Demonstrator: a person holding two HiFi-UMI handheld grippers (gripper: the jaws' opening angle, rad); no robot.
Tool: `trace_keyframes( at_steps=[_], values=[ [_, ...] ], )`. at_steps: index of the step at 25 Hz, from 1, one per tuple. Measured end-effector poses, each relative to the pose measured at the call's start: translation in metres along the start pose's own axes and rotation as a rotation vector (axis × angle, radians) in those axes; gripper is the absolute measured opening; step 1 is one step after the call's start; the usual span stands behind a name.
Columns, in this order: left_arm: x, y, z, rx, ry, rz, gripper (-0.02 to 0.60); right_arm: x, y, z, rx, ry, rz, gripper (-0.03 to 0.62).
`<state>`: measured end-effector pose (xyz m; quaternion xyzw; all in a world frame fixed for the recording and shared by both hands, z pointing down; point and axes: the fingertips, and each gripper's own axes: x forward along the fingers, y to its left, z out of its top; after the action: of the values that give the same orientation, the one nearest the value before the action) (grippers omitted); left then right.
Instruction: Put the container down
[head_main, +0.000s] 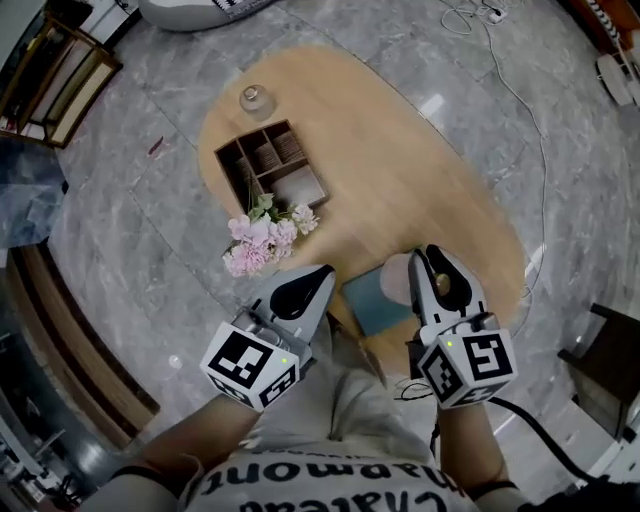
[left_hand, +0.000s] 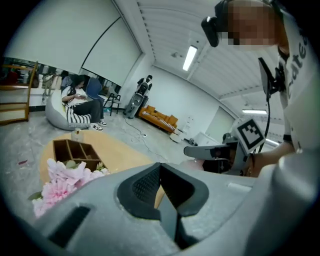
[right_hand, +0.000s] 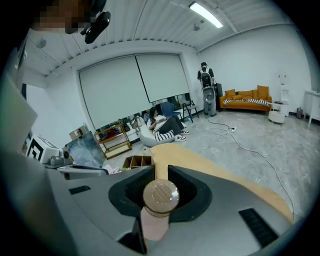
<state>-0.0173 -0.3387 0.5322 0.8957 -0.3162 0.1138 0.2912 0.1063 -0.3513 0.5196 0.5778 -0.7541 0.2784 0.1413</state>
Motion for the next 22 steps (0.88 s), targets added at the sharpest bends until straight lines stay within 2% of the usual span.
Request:
trace_keyframes(
  at_steps=[2,5,10,17,22],
  values=[
    [0.016,0.003,-0.008,0.01,0.031,-0.029,0.015,0.011,-0.007,-0.012,0.024,0.012,-0.035,0.086],
    [0.038,0.007,-0.025,-0.02,0.083,-0.071,0.015,0.028,-0.015,-0.032,0.06,0.041,-0.074,0.086],
    [0.072,0.008,-0.058,-0.021,0.16,-0.142,0.015,0.061,-0.034,-0.062,0.068,0.08,-0.092,0.086],
    [0.102,0.028,-0.082,-0.075,0.135,-0.091,0.015,0.099,-0.06,-0.097,0.083,0.123,-0.106,0.086],
    [0.116,0.031,-0.098,-0.083,0.154,-0.11,0.015,0.119,-0.078,-0.105,0.027,0.115,-0.129,0.086]
  ],
)
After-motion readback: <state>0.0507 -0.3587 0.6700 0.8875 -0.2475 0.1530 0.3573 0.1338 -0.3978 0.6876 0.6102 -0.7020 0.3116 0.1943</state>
